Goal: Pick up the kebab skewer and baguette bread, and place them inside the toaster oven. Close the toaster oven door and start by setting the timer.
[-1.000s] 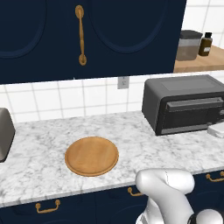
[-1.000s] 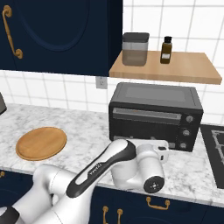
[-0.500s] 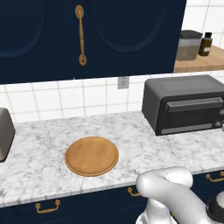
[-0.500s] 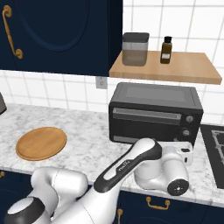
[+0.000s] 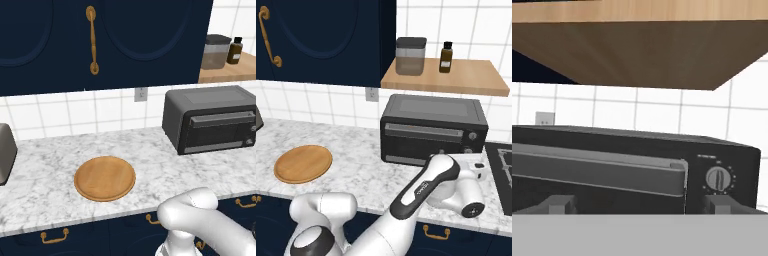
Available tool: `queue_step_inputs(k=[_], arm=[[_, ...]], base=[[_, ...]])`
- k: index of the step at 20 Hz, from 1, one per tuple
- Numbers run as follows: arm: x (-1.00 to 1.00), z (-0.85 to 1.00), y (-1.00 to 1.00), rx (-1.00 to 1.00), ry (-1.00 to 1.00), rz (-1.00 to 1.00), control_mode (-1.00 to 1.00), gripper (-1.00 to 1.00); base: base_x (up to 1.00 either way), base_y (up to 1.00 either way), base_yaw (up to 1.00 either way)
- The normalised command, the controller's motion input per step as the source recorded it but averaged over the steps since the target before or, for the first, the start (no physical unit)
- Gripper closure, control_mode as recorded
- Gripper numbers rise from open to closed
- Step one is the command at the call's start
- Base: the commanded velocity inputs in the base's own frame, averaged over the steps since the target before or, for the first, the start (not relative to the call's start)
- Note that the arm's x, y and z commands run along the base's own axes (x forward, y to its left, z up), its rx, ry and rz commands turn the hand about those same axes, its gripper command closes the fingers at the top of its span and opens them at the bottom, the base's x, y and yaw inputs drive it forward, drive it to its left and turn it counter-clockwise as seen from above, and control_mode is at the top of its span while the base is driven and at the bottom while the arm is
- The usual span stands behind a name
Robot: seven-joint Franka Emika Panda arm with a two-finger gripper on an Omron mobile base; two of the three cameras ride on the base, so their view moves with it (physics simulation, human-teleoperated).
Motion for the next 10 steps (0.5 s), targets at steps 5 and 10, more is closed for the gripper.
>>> queue_step_inputs(k=[5, 10], arm=[[0.59, 0.00, -0.15, 0.00, -0.09, -0.05, -1.00, -1.00], [0.20, 0.03, -0.40, -0.02, -0.10, -0.08, -1.00, -1.00]], base=[[0.00, 0.00, 0.00], [0.00, 0.00, 0.00]])
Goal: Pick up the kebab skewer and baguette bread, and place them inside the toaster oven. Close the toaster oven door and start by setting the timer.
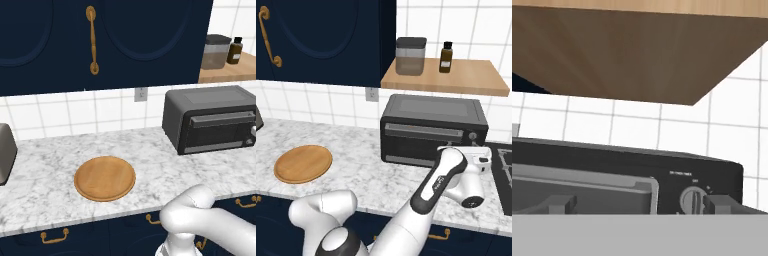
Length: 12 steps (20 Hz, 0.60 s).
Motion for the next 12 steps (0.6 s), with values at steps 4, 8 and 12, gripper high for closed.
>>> queue_step_inputs(k=[4, 8, 12], arm=[[0.17, 0.04, -0.37, -0.04, -0.04, -0.05, -1.00, -1.00], [0.34, 0.00, -0.17, 0.00, 0.00, 0.00, -1.00, -1.00], [0.24, 0.00, -0.29, 0.00, 0.00, 0.00, -1.00, -1.00]], base=[[0.00, 0.00, 0.00], [0.00, 0.00, 0.00], [0.00, 0.00, 0.00]])
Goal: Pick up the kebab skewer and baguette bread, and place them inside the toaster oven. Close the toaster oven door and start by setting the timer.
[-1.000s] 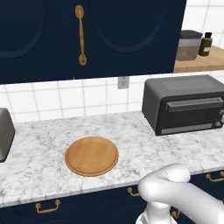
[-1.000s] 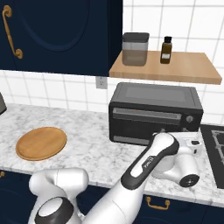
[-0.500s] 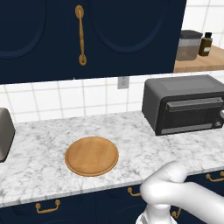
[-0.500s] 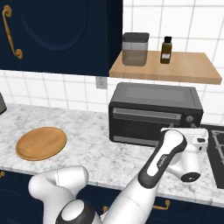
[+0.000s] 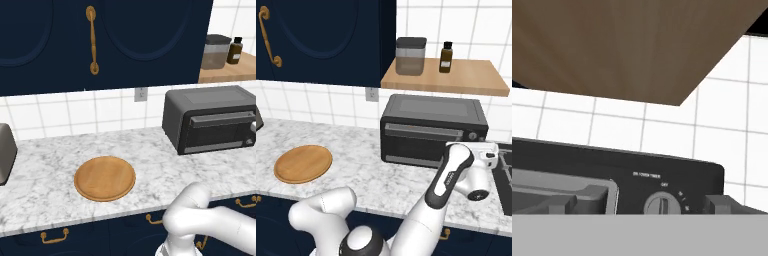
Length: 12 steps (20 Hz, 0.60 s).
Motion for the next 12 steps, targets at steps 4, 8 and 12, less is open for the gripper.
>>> queue_step_inputs(k=[4, 8, 12], arm=[[0.20, 0.00, -0.29, 0.00, 0.00, 0.00, -1.00, -1.00], [0.26, 0.00, -0.25, 0.00, 0.00, 0.00, -1.00, -1.00], [0.20, 0.00, -0.25, 0.00, 0.00, 0.00, -1.00, -1.00]], base=[[0.00, 0.00, 0.00], [0.00, 0.00, 0.00], [0.00, 0.00, 0.00]])
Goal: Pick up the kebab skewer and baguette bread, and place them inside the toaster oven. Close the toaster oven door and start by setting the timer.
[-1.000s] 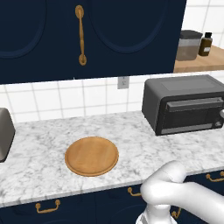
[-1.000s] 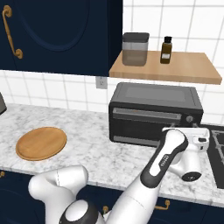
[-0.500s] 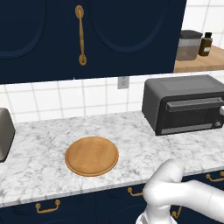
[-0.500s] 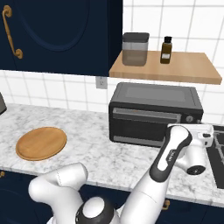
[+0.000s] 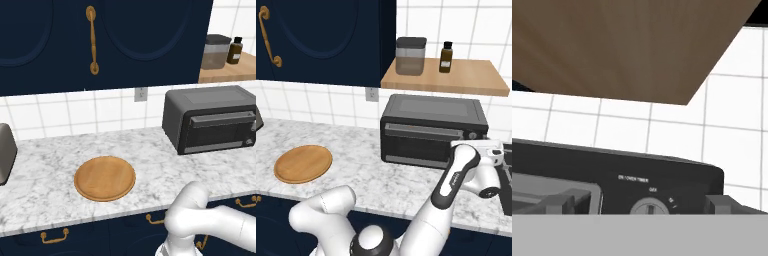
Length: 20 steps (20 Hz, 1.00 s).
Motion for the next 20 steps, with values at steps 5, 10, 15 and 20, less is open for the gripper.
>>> queue_step_inputs(k=[5, 10, 15, 20], arm=[[0.00, 0.00, -0.30, 0.00, 0.00, 0.00, -1.00, -1.00], [0.00, 0.00, -0.22, 0.00, 0.00, 0.00, -1.00, -1.00], [0.13, -0.06, -0.02, 0.00, 0.00, 0.00, -1.00, -1.00], [0.33, -0.02, 0.00, 0.00, 0.00, 0.00, -1.00, -1.00]], base=[[0.00, 0.00, 0.00], [0.00, 0.00, 0.00], [0.00, 0.00, 0.00], [0.00, 0.00, 0.00]])
